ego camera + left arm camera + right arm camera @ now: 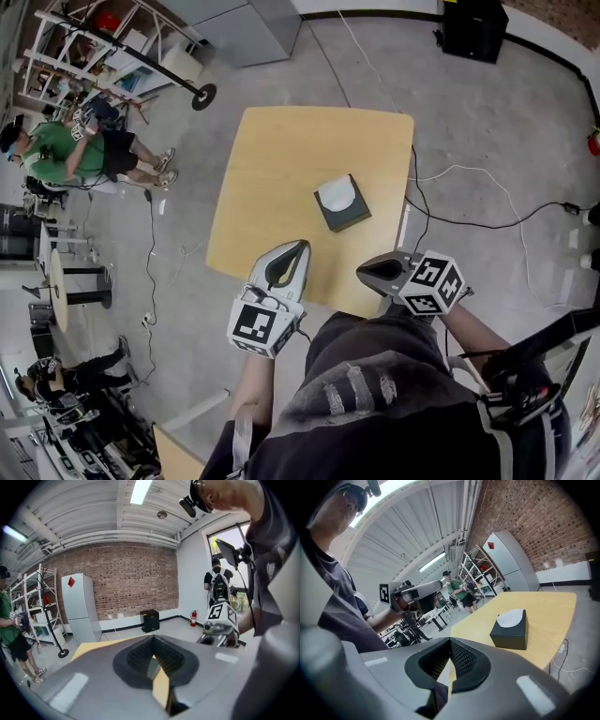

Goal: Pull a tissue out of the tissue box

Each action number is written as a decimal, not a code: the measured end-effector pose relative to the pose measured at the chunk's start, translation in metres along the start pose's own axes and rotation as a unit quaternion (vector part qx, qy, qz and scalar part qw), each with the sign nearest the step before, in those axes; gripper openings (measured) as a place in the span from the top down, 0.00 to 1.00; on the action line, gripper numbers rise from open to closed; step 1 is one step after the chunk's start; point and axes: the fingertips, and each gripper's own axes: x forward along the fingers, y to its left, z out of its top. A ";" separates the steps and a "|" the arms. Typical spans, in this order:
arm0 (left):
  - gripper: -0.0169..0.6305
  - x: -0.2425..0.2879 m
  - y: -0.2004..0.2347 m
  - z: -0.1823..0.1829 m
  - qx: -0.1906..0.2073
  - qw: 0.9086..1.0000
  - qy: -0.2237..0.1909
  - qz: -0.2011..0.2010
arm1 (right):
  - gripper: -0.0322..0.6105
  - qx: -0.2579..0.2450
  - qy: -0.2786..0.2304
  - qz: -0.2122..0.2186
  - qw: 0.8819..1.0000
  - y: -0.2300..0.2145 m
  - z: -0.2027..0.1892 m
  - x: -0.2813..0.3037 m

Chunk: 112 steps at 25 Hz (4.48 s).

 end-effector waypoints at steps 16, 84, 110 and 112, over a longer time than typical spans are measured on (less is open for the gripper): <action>0.97 0.062 0.072 -0.041 0.063 0.991 0.006 -0.119 | 0.95 0.050 -0.017 -0.146 0.988 -0.022 0.001 0.062; 0.76 0.201 0.053 -0.165 0.206 0.916 0.280 -0.201 | 0.95 0.038 0.098 -0.181 0.978 -0.138 -0.038 0.109; 0.96 0.194 0.047 -0.160 0.185 0.924 0.261 -0.208 | 0.95 0.004 0.061 -0.214 0.975 -0.152 -0.006 0.106; 0.96 0.193 0.048 -0.159 0.184 0.925 0.261 -0.207 | 0.95 0.004 0.060 -0.212 0.975 -0.152 -0.005 0.106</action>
